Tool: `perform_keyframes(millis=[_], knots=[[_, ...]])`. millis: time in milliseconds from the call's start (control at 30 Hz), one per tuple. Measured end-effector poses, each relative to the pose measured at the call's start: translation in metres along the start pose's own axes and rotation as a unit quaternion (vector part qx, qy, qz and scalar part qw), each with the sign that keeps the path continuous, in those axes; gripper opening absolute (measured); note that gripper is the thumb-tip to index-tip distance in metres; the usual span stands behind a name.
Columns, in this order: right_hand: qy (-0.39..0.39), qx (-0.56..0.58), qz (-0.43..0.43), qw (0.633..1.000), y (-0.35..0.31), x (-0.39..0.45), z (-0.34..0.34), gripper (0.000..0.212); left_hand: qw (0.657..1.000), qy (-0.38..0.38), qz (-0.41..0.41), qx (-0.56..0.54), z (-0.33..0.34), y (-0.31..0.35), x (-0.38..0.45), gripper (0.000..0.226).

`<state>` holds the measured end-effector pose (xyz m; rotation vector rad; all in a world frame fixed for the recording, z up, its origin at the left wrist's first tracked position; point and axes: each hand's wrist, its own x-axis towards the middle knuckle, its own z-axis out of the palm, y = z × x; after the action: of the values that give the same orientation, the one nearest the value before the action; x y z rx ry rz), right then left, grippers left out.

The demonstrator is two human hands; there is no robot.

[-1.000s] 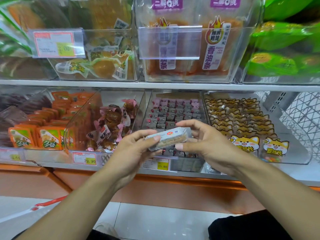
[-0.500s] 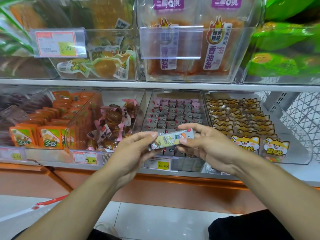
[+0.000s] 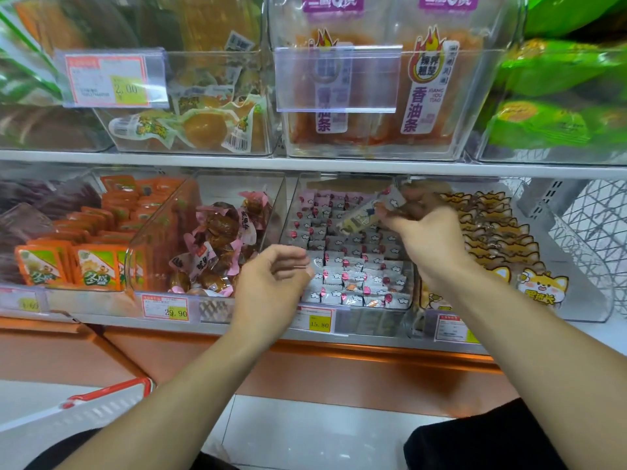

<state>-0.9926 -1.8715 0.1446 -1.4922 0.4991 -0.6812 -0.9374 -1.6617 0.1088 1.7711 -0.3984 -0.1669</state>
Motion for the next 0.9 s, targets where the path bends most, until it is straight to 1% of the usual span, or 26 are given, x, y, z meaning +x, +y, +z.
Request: perform_keyframes(millis=[67, 133, 167, 233, 333, 400, 433, 500, 567, 633, 700, 767, 833, 867, 900], knots=[[0.005, -0.072, -0.059, 0.996, 0.004, 0.009, 0.008, 0.033, 0.989, -0.025, 0.07, 0.129, 0.006, -0.004, -0.001, 0.026], [-0.018, -0.128, -0.092, 0.987, 0.011, 0.018, 0.016, 0.03, 0.96, -0.055, 0.114, 0.25, 0.011, -0.011, -0.002, 0.041], [-0.03, -0.155, -0.103, 0.982, 0.014, 0.023, 0.019, 0.028, 0.943, -0.069, 0.133, 0.296, 0.014, -0.015, -0.003, 0.049], [-0.045, -0.205, -0.115, 0.971, 0.019, 0.03, 0.023, 0.029, 0.918, -0.092, 0.169, 0.347, 0.019, -0.02, -0.004, 0.057], [-0.07, -0.289, -0.124, 0.947, 0.023, 0.038, 0.029, 0.028, 0.9, -0.108, 0.198, 0.372, 0.025, -0.022, -0.002, 0.062], [-0.101, -0.312, -0.112, 0.938, 0.024, 0.04, 0.032, 0.028, 0.894, -0.11, 0.205, 0.382, 0.027, -0.023, -0.001, 0.063], [-0.113, -0.326, -0.108, 0.932, 0.026, 0.042, 0.032, 0.028, 0.896, -0.107, 0.203, 0.381, 0.027, -0.022, -0.001, 0.063], [-0.134, -0.384, -0.106, 0.908, 0.029, 0.045, 0.034, 0.03, 0.909, -0.087, 0.184, 0.363, 0.028, -0.022, 0.0, 0.069], [-0.153, -0.432, -0.105, 0.883, 0.033, 0.045, 0.037, 0.031, 0.93, -0.062, 0.139, 0.333, 0.026, -0.019, 0.0, 0.077], [-0.163, -0.453, -0.107, 0.87, 0.035, 0.044, 0.041, 0.032, 0.943, -0.046, 0.104, 0.313, 0.025, -0.016, 0.0, 0.08], [-0.17, -0.478, -0.106, 0.855, 0.036, 0.043, 0.045, 0.029, 0.946, -0.048, 0.091, 0.308, 0.025, -0.016, 0.001, 0.082], [-0.194, -0.526, -0.098, 0.822, 0.035, 0.044, 0.047, 0.026, 0.942, -0.058, 0.094, 0.317, 0.026, -0.016, 0.0, 0.085], [-0.221, -0.568, -0.083, 0.789, 0.034, 0.045, 0.049, 0.033, 0.937, -0.063, 0.105, 0.328, 0.027, -0.017, 0.0, 0.086], [-0.225, -0.572, -0.073, 0.785, 0.033, 0.045, 0.05, 0.04, 0.934, -0.064, 0.109, 0.333, 0.027, -0.017, -0.001, 0.085], [-0.22, -0.568, -0.064, 0.791, 0.031, 0.046, 0.049, 0.044, 0.932, -0.066, 0.114, 0.337, 0.027, -0.018, -0.001, 0.084]])
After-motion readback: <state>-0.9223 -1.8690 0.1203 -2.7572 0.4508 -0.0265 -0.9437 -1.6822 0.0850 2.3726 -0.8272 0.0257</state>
